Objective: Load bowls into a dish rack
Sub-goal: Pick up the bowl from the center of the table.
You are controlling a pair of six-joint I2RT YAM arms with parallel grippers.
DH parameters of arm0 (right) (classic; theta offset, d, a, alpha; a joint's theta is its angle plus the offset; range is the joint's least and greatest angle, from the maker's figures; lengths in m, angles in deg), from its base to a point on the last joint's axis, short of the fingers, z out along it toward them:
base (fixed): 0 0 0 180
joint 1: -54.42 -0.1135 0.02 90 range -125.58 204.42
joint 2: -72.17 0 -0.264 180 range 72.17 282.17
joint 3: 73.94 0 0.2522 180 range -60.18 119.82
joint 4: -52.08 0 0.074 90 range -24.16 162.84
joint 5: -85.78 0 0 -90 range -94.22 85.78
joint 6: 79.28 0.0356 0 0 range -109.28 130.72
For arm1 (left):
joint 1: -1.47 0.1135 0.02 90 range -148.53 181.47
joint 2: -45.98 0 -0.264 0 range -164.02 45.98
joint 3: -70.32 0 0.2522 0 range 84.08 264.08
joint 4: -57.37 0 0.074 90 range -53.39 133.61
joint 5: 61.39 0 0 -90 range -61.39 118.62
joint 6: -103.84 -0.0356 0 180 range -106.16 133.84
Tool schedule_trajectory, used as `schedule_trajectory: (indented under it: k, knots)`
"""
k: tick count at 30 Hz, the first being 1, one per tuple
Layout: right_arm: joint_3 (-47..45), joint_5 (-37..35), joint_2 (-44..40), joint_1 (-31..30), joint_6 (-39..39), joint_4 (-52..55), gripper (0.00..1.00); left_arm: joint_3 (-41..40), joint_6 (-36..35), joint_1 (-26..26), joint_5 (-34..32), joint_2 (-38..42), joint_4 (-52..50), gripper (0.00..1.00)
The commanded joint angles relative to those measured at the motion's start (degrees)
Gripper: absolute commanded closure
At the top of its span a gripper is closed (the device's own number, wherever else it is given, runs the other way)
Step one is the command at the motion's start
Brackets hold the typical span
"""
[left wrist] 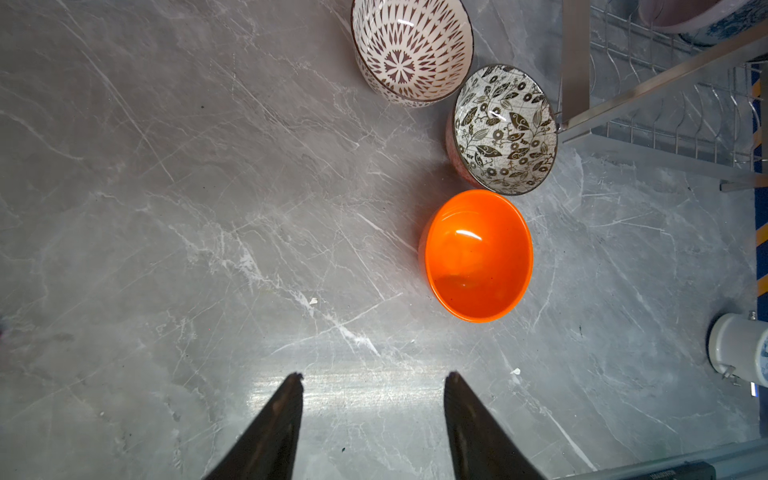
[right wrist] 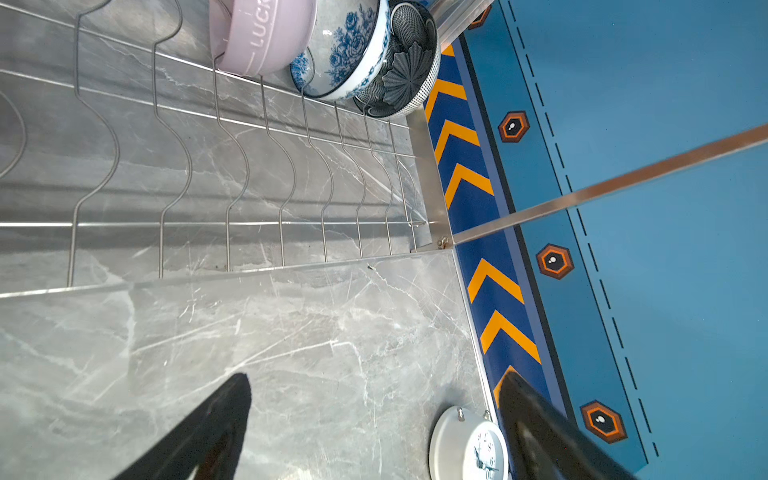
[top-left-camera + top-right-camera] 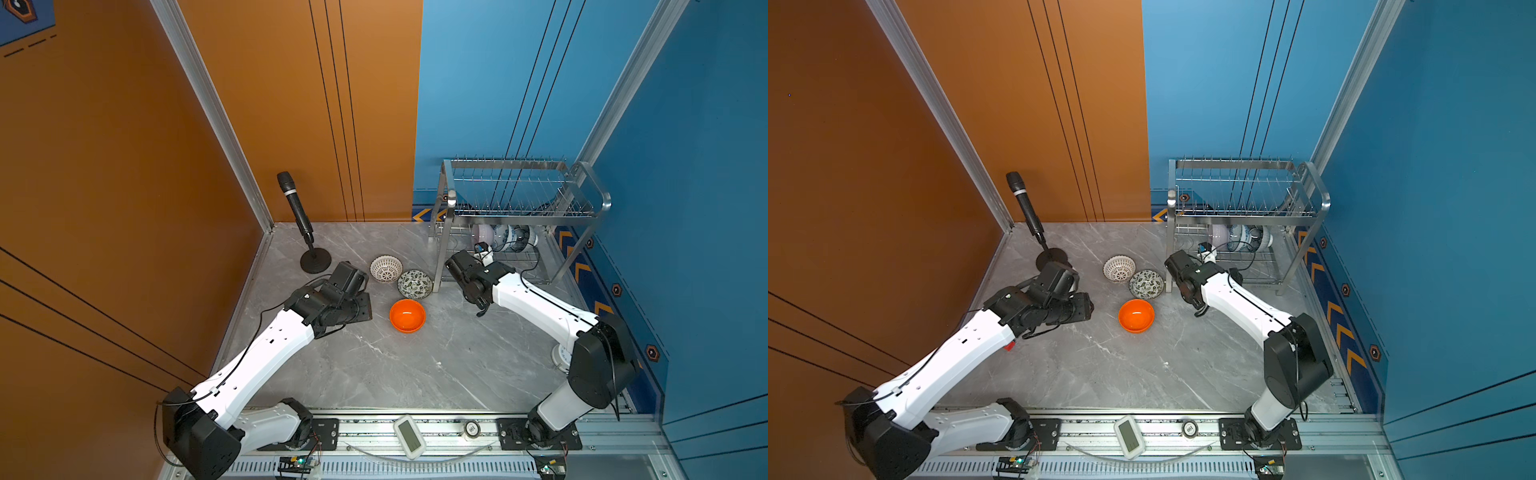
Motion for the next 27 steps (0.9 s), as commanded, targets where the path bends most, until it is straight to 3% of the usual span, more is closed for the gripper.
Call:
schedule_trajectory:
  k: [1, 11, 20, 27]
  knots:
    - [-2.21, 0.25, -4.75, -2.03, 5.69, 4.39, 0.07, -1.27, -1.96, -0.53, 2.06, 0.78, -1.17, 0.42]
    - [-8.4, 8.21, -16.54, -9.51, 13.73, 5.96, 0.14, -0.49, -6.13, -0.54, 7.11, -4.06, -1.06, 0.3]
    - [-14.41, 14.46, -24.56, -13.55, 19.36, 2.33, 0.19, -0.38, -7.17, -1.7, 14.01, -10.37, 3.53, 0.25]
    - [-17.59, 16.43, -27.56, -14.49, 21.99, 1.11, 0.21, 0.41, -7.15, -2.65, 14.86, -15.46, 6.82, 0.23]
